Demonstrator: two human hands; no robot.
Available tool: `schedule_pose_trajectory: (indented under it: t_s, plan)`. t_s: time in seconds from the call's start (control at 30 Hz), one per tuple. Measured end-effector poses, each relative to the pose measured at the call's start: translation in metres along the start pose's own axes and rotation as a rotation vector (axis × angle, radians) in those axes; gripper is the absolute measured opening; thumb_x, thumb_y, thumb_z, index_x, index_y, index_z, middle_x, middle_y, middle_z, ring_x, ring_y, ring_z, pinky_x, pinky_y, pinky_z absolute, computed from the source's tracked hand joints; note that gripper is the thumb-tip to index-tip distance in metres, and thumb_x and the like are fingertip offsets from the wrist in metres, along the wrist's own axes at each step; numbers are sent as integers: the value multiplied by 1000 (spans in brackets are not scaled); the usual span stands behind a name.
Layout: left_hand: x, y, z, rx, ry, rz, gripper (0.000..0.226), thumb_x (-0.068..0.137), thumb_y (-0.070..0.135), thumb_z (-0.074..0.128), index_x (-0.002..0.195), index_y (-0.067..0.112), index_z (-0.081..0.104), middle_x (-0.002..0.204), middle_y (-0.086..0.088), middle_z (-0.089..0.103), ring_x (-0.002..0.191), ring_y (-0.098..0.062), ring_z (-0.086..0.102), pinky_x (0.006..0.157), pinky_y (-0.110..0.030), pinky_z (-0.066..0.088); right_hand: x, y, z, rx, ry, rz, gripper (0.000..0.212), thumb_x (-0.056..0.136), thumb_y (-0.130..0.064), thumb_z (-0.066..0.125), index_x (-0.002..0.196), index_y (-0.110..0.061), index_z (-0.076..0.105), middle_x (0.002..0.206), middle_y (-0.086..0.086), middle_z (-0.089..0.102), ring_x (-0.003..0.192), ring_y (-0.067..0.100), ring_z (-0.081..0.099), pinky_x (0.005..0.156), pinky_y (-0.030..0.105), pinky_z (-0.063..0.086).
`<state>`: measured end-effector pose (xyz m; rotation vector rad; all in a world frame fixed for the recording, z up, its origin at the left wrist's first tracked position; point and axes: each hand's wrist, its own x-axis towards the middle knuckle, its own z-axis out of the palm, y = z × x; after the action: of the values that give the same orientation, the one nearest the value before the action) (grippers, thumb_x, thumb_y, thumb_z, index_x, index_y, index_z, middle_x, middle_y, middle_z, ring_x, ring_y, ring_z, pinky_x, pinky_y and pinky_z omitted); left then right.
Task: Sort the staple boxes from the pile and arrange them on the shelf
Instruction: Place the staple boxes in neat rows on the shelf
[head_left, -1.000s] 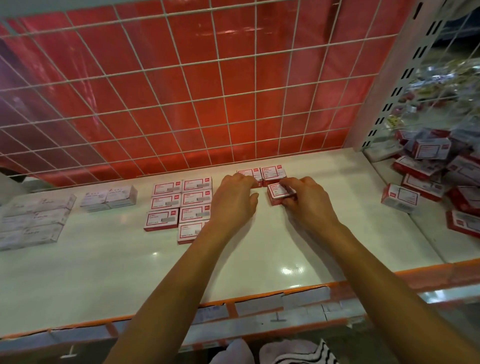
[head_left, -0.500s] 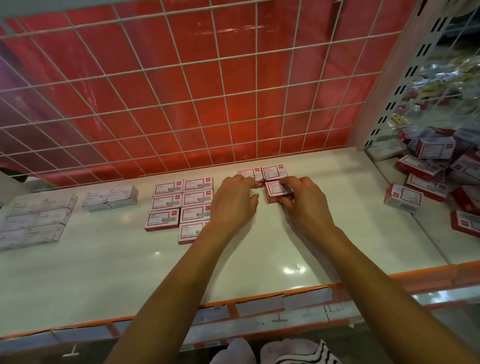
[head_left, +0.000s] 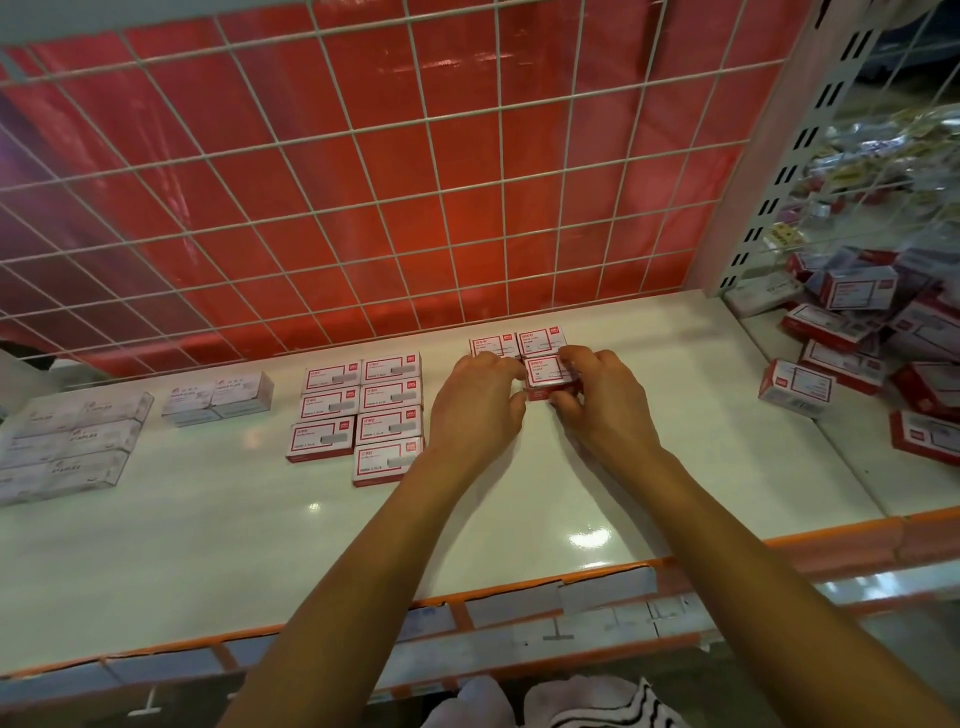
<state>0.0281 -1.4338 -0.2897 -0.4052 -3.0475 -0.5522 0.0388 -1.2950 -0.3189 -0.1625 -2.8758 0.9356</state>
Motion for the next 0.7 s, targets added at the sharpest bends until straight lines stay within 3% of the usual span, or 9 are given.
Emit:
schedule_pose_trajectory:
  t_s: [0.37, 0.7]
  plan:
    - [7, 54, 17, -29, -20, 127, 37, 94, 26, 56, 131, 26, 55, 134, 3, 56, 122, -18, 48, 103, -35, 42, -24, 30, -34, -96, 83, 13, 48, 94, -32, 54, 138, -15, 43, 142, 7, 45, 129, 24, 39, 107, 32, 33]
    - [13, 131, 56, -38, -87, 294, 50, 94, 30, 58, 141, 29, 41, 146, 4, 43, 131, -19, 40, 108, -32, 35, -49, 103, -87, -144, 225, 51, 42, 87, -8, 55, 129, -8, 52, 126, 14, 53, 116, 30, 45, 94, 35, 37]
